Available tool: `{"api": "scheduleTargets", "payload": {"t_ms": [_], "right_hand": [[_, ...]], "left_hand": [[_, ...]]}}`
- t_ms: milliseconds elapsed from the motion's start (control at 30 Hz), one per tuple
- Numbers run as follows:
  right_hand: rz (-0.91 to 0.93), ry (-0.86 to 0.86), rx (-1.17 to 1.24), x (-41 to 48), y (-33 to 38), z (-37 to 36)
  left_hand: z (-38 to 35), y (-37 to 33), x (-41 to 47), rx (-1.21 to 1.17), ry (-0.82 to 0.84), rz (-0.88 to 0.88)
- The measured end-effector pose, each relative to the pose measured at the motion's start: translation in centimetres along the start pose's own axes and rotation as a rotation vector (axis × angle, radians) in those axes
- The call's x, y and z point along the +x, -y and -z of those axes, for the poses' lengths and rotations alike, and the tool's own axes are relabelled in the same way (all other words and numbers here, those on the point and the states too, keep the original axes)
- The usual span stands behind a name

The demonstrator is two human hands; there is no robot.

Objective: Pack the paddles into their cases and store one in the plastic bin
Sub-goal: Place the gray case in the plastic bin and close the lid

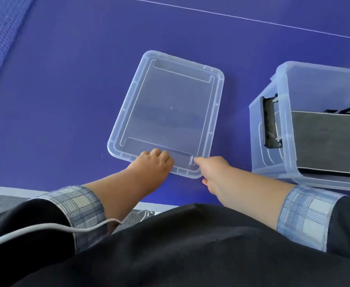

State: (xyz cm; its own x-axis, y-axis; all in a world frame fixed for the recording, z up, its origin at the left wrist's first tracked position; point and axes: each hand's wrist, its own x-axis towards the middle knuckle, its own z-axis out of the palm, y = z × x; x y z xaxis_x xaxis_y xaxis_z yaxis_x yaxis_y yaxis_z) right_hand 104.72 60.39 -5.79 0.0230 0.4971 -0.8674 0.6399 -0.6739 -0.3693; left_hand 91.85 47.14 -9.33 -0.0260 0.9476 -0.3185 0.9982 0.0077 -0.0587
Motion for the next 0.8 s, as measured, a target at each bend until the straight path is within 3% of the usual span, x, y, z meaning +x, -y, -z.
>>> {"api": "scheduleTargets", "payload": {"t_ms": [133,233,333,567,800], "right_hand": [[-0.034,0.078,0.252,-1.3,0.9,0.9],[0.075,0.18,0.49,-2.8,2.5,2.0],[0.186,0.243,0.546,-4.8,4.6,3.1],[0.304,0.328,0.634,-7.8,6.5,7.9],[0.423,0.315,0.689,-8.9,4.9,17.5]], "left_hand": [[1.8,0.3,0.4,-0.045,-0.197,-0.005],[4.8,1.2,0.6,-0.1,-0.281,0.027],[7.5,2.1,0.6,-0.163,-0.345,0.079],[16.5,0.6,0.4,-0.255,-0.341,0.153],[23.5,-5.6,2.2,-0.268,-0.318,0.022]]}}
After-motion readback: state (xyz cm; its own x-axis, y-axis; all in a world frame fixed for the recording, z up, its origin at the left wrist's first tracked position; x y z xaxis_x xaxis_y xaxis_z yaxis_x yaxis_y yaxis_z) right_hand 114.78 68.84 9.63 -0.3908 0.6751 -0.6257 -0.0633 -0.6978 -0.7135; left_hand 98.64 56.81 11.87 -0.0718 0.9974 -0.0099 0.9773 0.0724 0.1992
